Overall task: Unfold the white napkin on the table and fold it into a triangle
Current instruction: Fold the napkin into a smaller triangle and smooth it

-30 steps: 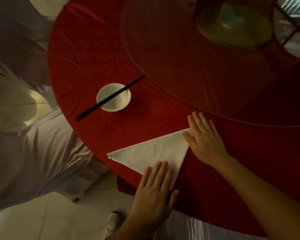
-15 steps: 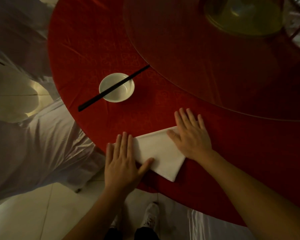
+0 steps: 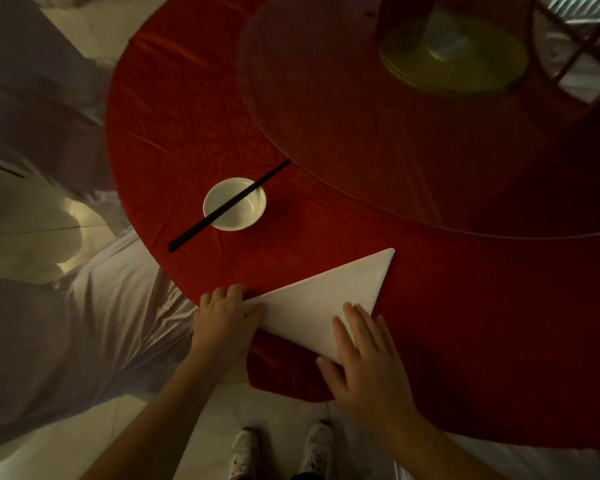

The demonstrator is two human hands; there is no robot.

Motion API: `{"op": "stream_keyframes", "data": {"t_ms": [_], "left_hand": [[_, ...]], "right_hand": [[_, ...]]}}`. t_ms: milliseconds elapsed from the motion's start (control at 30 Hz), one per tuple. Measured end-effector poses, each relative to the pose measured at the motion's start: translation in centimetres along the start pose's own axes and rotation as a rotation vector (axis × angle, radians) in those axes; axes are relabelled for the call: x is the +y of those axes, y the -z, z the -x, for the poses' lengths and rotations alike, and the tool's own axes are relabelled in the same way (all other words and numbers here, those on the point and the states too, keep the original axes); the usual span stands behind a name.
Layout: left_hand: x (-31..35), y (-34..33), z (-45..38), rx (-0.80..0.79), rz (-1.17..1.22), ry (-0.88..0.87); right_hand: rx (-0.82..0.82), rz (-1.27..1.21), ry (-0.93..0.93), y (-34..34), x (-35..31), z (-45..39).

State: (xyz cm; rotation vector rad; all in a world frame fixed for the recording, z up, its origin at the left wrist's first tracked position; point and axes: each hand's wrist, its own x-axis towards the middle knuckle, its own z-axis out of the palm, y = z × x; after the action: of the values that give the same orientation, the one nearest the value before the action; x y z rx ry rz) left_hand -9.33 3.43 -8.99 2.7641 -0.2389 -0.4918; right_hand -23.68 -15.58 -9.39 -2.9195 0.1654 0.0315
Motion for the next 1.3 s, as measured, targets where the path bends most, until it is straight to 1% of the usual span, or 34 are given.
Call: {"op": "stream_keyframes", "data": {"t_ms": [100,167,267,333,367,467,567,633,700,733,767,867,1000,1133,1233,1300], "left_hand": [[0.0,1.3,-1.7,-0.254,0.099,0.066],[0.0,1.8,-2.3,-0.349,0.176,0.063],[-0.1,2.6,-2.3,-0.332,0.26,0.046],[0.1,3.2,-2.1,-0.311,0.417,0.086],[0.4,3.6,-2.1,-0.32,0.495,0.079],[1.8,5.2,-2.3,-0.441,0.582,-0.078],[3.9,7.1,-3.1,-0.656,0.641,-0.22],[5.4,8.2,-4.1,-0.798,0.638,-0.366],[7.3,8.8,-5.5,-0.886,0.596,-0.486],[8.3,8.8,-6.4,-0.896,0.553,-0.531],[9.5,8.6,-7.2,-0.869,0.495,-0.574],[12.5,6.7,-9.2,-0.692,0.32,-0.685],[15.8,3.0,-11.0,-0.653,0.203,-0.775],[17.4,-0.3,-11.8,-0.619,0.114,-0.762],[17.4,-2.1,-11.6,-0.54,0.121,-0.835],[17.3,-2.8,-11.4,-0.458,0.153,-0.882]], "right_hand": [[-0.022,0.001,-0.122,-0.4,-1.0,1.3],[-0.017,-0.026,-0.152,-1.0,-1.4,1.7],[0.013,-0.027,-0.145,-2.0,-1.4,2.0],[0.029,-0.017,-0.158,-2.3,-1.5,2.2],[0.032,-0.025,-0.171,-2.3,-1.6,2.2],[0.057,-0.077,-0.254,-2.1,-2.3,2.4],[0.101,-0.141,-0.334,-2.3,-3.2,2.4],[0.138,-0.167,-0.39,-2.5,-3.9,2.2],[0.182,-0.215,-0.48,-2.6,-4.7,1.8],[0.211,-0.244,-0.544,-2.8,-5.1,1.6],[0.248,-0.272,-0.608,-3.0,-5.4,1.4],[0.356,-0.311,-0.755,-3.2,-6.5,0.9],[0.418,-0.281,-0.87,-3.2,-7.6,0.3],[0.401,-0.232,-0.895,-3.2,-8.7,0.1],[0.365,-0.206,-0.92,-3.4,-9.1,0.2],[0.344,-0.183,-0.936,-3.6,-9.1,0.3]]}}
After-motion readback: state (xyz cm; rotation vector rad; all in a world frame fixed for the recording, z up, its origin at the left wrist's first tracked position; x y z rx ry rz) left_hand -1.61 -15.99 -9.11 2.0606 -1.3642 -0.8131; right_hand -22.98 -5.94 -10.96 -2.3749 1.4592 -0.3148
